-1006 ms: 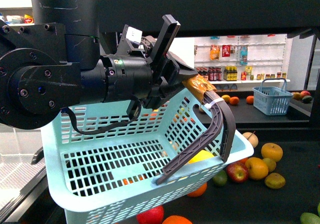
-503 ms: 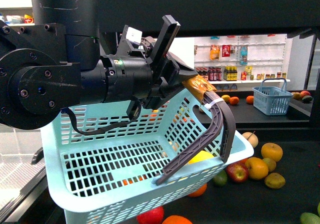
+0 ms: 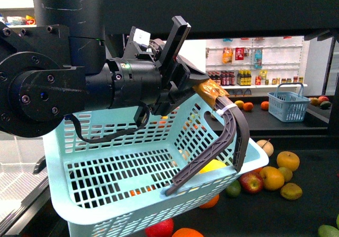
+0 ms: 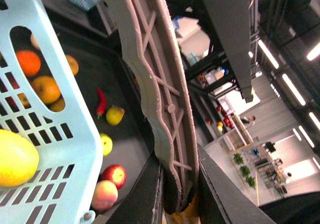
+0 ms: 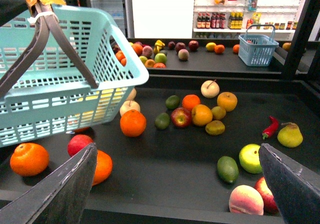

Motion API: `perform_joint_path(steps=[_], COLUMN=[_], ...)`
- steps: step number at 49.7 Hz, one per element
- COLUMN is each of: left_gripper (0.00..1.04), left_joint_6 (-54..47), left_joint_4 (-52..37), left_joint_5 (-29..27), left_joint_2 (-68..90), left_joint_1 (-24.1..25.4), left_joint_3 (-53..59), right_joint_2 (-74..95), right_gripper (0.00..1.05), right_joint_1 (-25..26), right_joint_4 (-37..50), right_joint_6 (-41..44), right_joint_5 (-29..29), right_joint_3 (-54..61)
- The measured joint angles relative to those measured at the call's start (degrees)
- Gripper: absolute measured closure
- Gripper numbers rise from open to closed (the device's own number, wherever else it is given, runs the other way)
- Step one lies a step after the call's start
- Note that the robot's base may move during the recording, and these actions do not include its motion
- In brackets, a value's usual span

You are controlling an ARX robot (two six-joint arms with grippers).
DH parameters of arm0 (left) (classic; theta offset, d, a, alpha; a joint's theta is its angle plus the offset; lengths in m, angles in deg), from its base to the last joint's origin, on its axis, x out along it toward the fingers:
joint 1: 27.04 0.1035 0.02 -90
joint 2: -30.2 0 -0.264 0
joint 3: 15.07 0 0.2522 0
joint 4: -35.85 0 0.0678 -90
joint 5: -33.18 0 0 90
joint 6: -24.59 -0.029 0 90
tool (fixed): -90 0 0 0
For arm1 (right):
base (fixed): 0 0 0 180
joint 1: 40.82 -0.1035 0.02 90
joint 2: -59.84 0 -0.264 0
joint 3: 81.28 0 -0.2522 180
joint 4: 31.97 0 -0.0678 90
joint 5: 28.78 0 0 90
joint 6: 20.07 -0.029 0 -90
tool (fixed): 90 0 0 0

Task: Pick lemon from shelf

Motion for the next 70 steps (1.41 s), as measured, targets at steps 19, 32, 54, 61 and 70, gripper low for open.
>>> perform_joint_path(steps=[19,32,54,61,70], left_gripper=[0.93,0.93,0.93,0.93,0.93], left_joint_6=[9.6,17.7,21.2,22.3,22.8], left_joint_4=[-6.3,-6.8,-2.5,-2.1,-2.2], left_joint_5=[-15.0,-25.7,-23.6,-23.3,-21.6], left_joint_2=[0.1,0.2,0.9,1.4,3.1], left_joint_1=[5.1,15.0,29.2,32.6,36.2], left_joint_3=[-0.8,-2.3,-4.7,-5.1,-5.1], right_joint_2=[0.0,0.0,0.0,0.0,0.0], right_gripper=[0.08,0.08,0.08,0.08,0.08], right_joint_1=[0.0,0.0,0.0,0.0,0.0], right_joint_4=[0.0,0.0,0.0,0.0,0.0], right_joint_6=[0.0,0.0,0.0,0.0,0.0], right_joint_5=[0.0,0.0,0.0,0.0,0.0], right_joint_3=[0.0,0.0,0.0,0.0,0.0])
